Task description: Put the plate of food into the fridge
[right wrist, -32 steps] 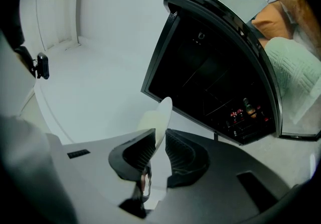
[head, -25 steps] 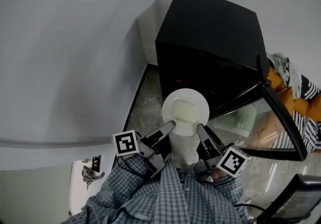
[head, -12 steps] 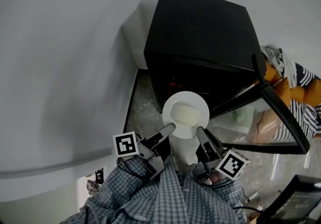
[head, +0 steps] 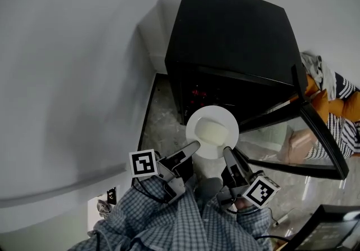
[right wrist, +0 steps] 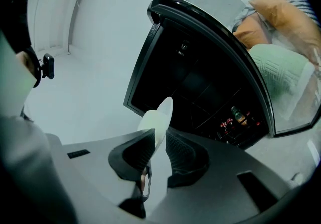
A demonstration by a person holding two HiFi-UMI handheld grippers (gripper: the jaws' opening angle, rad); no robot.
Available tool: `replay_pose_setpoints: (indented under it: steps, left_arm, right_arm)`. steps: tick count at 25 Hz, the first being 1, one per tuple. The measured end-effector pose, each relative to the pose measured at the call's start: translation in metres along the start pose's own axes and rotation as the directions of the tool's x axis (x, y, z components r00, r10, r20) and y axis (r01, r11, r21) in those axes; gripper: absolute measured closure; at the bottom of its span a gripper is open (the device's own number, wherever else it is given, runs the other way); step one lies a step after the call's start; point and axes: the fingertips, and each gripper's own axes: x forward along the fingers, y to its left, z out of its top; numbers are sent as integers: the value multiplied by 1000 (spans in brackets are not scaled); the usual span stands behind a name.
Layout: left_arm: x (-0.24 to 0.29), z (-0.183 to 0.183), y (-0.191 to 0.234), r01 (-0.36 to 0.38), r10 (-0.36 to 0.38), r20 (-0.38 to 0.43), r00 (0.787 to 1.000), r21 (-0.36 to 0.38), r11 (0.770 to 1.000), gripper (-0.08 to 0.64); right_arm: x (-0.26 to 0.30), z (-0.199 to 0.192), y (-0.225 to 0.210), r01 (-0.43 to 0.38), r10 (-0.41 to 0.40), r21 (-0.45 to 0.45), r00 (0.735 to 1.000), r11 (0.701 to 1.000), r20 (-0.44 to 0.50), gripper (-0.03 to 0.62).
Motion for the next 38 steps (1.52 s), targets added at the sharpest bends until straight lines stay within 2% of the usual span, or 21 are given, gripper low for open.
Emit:
replay_pose_setpoints:
  steps: [4,9,17,27,38]
  left_arm:
    - [3,-4,9,-18,18,-3,1000,-22,1000,532]
    - [5,-5,17,-26,27,36,999,-51,998,532]
    - [16,-9,33,-48,50,59,997,-24,999,532]
    - [23,-7,65,-54,61,98,993,-76,996,532]
    - [31,8,100,-56,63,118,991,-65,996,532]
  right_arm:
    - [-2,-1,-11,24,-24,15,1000,1000,-6,523]
    - [1,-2,-19,30,-29,18,999,999,-29,523]
    - [0,0,-43,27,-25,42,998,999,-54,523]
    - [10,-1,-71,44,-42,25,995,999,-88,523]
    - [32,-2,-101,36,-34,11,994,999,-108,523]
